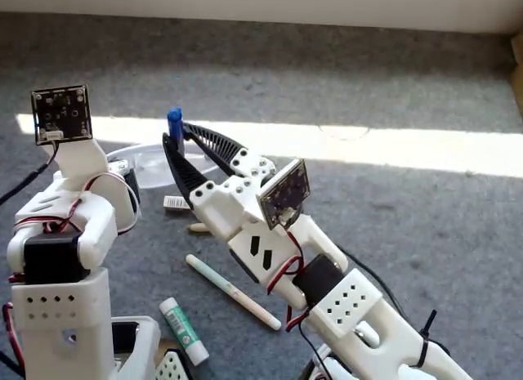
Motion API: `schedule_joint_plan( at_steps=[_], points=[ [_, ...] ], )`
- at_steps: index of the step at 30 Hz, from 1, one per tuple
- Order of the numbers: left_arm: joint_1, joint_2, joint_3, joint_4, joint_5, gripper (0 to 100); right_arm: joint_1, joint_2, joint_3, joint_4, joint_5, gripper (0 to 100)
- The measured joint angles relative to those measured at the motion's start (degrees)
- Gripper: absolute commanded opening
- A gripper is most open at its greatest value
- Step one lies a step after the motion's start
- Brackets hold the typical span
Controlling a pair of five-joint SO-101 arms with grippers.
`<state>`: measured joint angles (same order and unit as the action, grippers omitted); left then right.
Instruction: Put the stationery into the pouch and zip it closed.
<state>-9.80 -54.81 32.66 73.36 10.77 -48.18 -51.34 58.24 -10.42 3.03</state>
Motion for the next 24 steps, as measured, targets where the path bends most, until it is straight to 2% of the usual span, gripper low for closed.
schedule_joint_plan(
  at_steps=[11,15,20,24],
  points=[
    [0.00,0.00,0.00,0.00,0.00,1,0.00,0.00,0.62,0.09,0.09,0.6],
    [0.00,0.00,0.00,0.00,0.00,1,0.00,0.00,0.62,6.33,0.09,1.1],
    [-0.18,0.00,0.00,0.00,0.00,1,0.00,0.00,0.62,13.27,0.18,12.6],
    [-0.35,0.00,0.00,0.00,0.00,1,-0.26,0.00,0.62,13.71,0.18,14.2]
  ],
)
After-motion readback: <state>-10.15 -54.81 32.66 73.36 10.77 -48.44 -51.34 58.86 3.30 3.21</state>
